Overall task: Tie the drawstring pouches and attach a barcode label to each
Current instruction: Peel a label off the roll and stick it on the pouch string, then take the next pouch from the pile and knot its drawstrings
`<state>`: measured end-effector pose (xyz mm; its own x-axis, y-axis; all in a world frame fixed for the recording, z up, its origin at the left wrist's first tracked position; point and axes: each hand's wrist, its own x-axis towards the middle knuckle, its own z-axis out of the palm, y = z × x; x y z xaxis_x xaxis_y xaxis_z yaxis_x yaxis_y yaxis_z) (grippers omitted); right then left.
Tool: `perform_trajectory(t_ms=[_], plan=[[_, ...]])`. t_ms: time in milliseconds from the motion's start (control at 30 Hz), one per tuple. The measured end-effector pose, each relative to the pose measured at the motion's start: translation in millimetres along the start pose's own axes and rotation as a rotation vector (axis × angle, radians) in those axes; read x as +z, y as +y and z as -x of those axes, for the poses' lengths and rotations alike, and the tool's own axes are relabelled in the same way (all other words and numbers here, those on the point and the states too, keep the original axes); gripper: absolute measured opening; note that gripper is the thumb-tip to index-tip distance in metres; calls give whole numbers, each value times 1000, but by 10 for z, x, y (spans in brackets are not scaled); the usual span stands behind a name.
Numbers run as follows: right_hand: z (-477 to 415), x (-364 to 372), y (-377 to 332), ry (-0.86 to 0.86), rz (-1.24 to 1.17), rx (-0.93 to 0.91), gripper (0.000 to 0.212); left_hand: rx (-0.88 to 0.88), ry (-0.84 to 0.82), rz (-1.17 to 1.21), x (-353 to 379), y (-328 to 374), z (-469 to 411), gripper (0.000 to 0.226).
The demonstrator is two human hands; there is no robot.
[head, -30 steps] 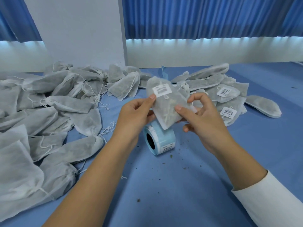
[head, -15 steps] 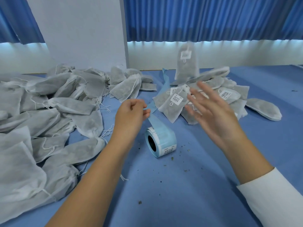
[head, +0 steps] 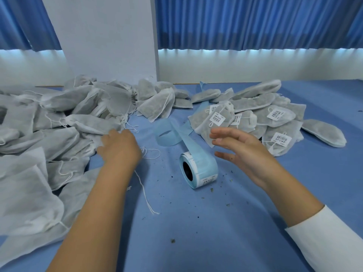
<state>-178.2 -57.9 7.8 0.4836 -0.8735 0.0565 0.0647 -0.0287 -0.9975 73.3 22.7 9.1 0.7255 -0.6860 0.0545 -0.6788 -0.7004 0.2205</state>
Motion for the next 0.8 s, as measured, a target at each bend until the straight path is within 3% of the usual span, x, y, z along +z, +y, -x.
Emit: perform_trajectory(t_ms=[300, 433, 533, 600, 800], plan=[[4, 16, 18, -19, 79, 34, 21, 71, 36, 135, 39, -131, -132, 42], [7, 20, 15, -19, 86, 33, 21, 140, 94, 474, -30, -29, -53, 38], [22, 29, 4, 8, 95, -3, 22, 143, 21, 867, -107, 97, 50, 14], [41, 46, -9, 48, 125, -59, 22, 135, -18, 1070, -167, 176, 118, 16], [155, 198, -42, 137, 241, -354, 18, 118, -96, 1313, -212, 376, 250, 18]])
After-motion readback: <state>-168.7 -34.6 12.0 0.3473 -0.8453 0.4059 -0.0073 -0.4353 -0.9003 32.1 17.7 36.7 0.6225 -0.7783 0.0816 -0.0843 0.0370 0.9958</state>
